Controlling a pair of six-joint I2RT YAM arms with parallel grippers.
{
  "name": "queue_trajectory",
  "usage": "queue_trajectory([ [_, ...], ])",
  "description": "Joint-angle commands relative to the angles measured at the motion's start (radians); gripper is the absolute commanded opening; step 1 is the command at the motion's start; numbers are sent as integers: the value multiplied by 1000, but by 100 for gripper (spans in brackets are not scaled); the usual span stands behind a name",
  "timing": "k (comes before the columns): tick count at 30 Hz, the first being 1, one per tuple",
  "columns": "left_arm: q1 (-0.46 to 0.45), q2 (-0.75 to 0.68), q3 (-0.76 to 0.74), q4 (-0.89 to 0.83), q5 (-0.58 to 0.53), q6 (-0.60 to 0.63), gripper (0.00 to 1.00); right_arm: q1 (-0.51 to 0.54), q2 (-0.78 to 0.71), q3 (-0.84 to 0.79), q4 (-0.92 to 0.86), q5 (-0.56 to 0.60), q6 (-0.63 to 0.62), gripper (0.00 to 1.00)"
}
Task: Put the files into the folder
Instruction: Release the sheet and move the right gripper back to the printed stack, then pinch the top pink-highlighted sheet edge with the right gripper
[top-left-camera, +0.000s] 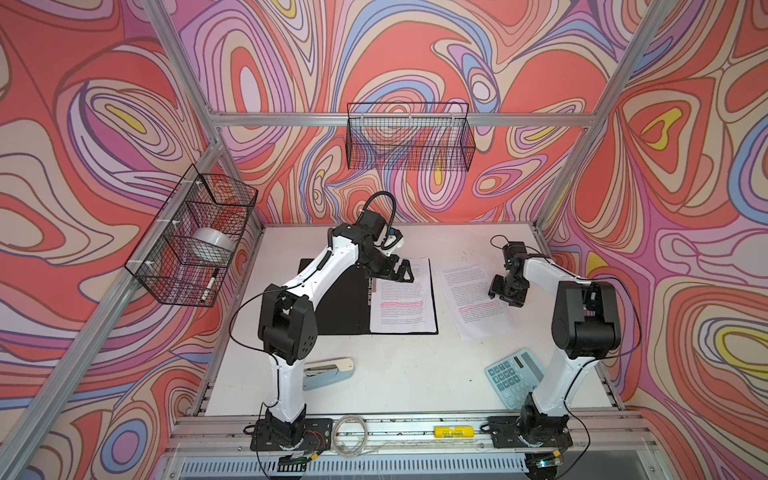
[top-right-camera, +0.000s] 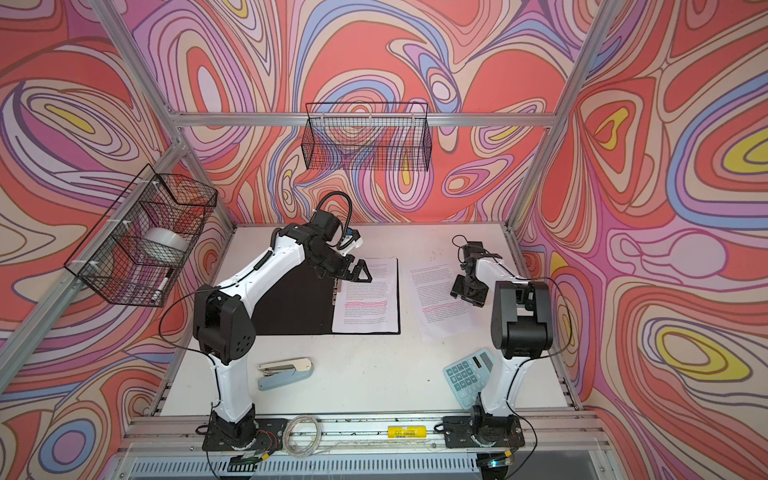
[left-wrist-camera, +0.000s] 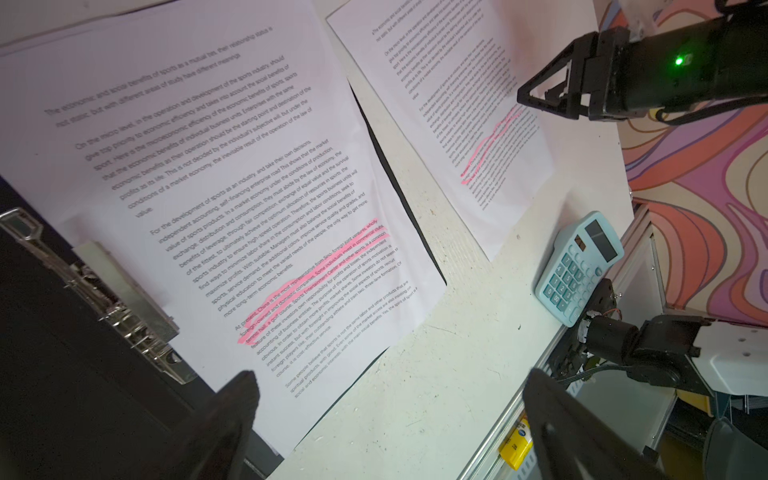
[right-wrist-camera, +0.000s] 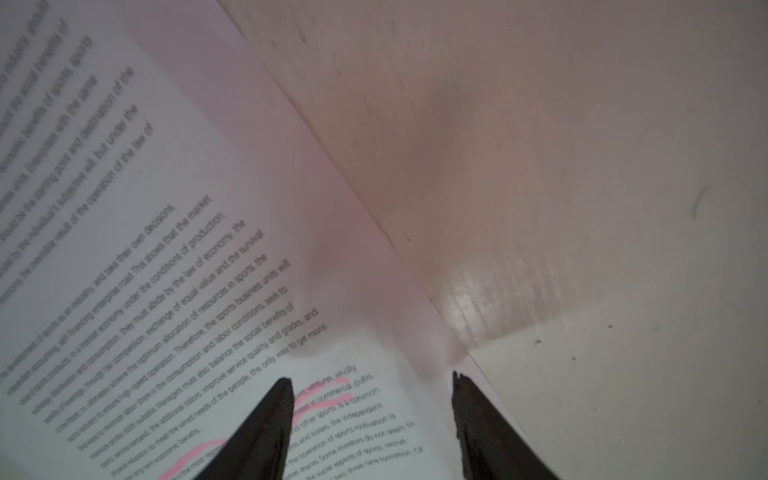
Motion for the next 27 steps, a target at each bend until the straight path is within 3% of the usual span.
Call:
queue_trajectory([
  [1, 19, -47, -11, -1, 27, -12, 100, -5, 34, -8, 12, -16, -3, 64],
  [12, 48, -66, -37, 14, 45, -23, 100, -6, 74, -16, 12, 34, -8, 60],
  [27, 51, -73, -42, 18, 48, -26, 100, -15, 56, -53, 41, 40, 7, 34],
])
